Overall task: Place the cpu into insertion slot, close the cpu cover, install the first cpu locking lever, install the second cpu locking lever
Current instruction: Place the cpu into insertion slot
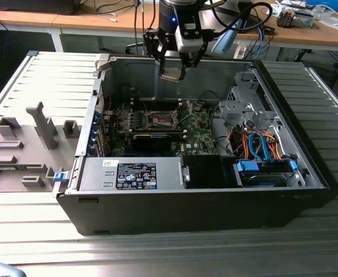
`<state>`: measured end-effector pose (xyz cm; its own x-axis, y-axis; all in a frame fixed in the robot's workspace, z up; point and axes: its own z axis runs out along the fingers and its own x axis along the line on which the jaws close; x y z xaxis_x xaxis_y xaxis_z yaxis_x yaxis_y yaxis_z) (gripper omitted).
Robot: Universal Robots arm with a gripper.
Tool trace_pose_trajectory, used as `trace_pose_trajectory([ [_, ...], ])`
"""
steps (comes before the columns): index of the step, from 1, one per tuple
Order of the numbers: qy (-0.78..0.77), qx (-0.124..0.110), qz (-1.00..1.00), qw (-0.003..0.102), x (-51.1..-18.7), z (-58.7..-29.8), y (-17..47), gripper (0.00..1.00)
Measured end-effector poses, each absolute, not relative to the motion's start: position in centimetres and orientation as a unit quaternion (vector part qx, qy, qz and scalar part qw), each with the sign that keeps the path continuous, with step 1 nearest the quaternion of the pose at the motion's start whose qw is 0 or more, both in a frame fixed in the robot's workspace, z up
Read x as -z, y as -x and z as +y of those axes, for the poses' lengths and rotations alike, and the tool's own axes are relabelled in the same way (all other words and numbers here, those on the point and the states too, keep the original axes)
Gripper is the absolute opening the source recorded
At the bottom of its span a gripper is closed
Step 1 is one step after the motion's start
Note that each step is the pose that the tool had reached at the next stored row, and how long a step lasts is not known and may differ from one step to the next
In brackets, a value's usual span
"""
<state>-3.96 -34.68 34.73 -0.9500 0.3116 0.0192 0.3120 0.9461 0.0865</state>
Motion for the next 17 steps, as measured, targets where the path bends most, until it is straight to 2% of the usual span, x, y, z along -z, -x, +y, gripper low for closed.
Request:
trace_pose_trajectory([
  [17,0.167,0.044,-0.985,0.002,-34.72,-34.68,3.96,0.55],
])
